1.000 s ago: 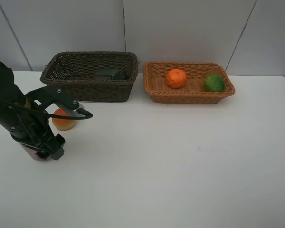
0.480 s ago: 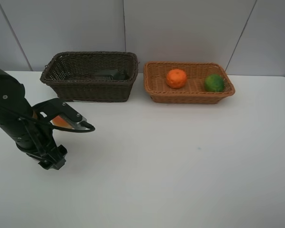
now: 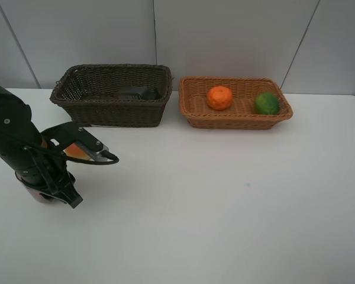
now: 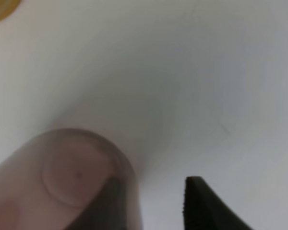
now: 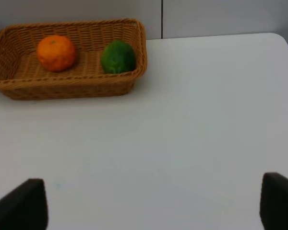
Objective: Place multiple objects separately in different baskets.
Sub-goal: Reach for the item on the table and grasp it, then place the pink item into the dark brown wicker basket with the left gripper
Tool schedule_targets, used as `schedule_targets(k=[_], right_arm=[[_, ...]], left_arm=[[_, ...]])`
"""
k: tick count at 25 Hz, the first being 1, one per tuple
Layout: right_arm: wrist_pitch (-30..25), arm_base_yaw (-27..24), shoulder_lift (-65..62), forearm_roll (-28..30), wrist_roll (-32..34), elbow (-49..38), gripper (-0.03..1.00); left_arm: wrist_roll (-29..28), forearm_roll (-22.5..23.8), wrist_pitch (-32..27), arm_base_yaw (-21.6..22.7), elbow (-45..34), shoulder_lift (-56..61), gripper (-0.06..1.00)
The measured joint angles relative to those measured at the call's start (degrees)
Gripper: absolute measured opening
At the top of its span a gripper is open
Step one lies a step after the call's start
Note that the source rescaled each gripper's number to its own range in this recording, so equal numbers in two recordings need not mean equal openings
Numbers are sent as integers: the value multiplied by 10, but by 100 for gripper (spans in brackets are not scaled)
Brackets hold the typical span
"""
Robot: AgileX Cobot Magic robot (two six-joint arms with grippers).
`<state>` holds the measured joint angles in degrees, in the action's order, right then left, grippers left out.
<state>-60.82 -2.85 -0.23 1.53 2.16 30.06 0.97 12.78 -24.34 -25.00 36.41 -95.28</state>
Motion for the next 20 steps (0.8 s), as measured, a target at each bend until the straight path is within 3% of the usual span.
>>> schedule_targets(k=[2,4,20], right_arm=[[0,0,0,0,0,0,92],[0,0,0,0,0,0,92],[0,0,0,0,0,0,92]], left_arm=[[0,1,0,0,0,0,8],[0,6,2,0,0,1,0],[0,6,3,0,0,0,1]])
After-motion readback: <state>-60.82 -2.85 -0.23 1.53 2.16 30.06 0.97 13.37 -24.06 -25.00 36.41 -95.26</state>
